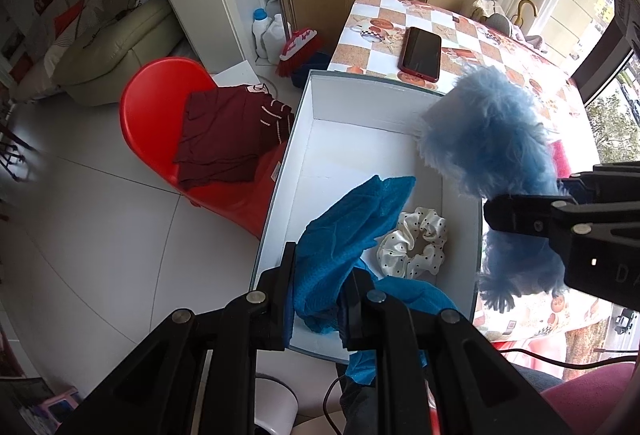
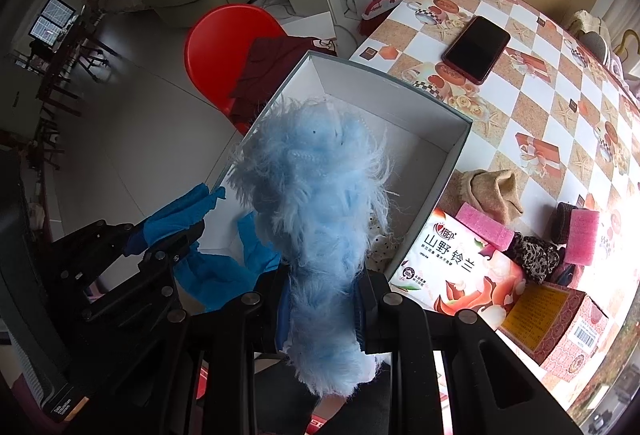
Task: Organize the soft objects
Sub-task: 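Open both tools to drop the boa and blue cloth into the box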
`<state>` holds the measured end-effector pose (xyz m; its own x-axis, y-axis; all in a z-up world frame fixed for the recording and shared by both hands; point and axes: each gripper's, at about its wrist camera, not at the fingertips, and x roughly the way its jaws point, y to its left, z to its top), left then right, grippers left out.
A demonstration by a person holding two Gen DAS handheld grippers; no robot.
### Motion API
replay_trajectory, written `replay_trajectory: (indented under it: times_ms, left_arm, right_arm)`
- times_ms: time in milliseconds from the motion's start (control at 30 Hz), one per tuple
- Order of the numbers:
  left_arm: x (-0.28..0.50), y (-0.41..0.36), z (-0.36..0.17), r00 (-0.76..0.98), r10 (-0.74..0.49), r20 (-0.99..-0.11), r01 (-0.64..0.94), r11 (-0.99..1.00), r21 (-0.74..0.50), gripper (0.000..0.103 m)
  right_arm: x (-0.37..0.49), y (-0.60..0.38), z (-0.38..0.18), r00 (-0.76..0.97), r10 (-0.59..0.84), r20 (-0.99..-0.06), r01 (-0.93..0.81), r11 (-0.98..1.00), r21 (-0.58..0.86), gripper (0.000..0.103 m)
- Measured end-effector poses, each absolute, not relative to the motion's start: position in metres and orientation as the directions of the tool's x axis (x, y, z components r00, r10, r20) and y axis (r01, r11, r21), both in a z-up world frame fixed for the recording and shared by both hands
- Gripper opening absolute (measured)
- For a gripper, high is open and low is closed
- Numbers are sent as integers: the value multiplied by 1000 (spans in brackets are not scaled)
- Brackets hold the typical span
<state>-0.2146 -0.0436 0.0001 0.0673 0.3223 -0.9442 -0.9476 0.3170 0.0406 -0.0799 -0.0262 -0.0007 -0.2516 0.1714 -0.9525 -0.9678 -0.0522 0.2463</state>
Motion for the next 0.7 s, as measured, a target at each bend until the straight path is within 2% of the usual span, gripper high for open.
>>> replay_trajectory:
  times_ms: [367,433,467,500,533,567,600,667,700]
  left_arm:
    - [-211,-43,-2,76,319,-945,-941,337,38,22]
    - [-208,-44,-1,83,325,-942,-937,349,38,29]
    - [-207,-44,0,84,326,-942,-935,353,39,39]
    - [-206,-44,0,81,329,-941,-934,355,44,53]
    - [-205,-45,0,80,333,-940,-933,357,47,61]
    - [-204,-44,0,81,338,-938,-933,358,48,75]
    - [-203,-45,1,85,346,-934,-933,357,47,84]
    - [-203,-44,0,98,351,-931,-934,356,36,87]
    - [-203,-43,-1,100,344,-933,-935,354,30,94]
  right_arm:
    - [-80,-21,-2,-274,174,-946,-962,-51,269,26]
    - [-79,-20,-3,-276,174,-945,-961,-50,272,26]
    - [-78,-20,-3,-279,172,-945,-960,-48,275,27]
    - [-78,-20,-3,-282,171,-944,-959,-47,278,35]
    - [-77,-20,-2,-283,172,-944,-959,-45,280,42]
    - [-76,-20,-1,-281,179,-943,-960,-42,278,63]
    - [-74,-21,1,-276,192,-942,-961,-38,274,78]
    - [-70,-22,6,-263,219,-939,-964,-28,263,87]
    - [-67,-22,7,-255,228,-940,-966,-20,257,93]
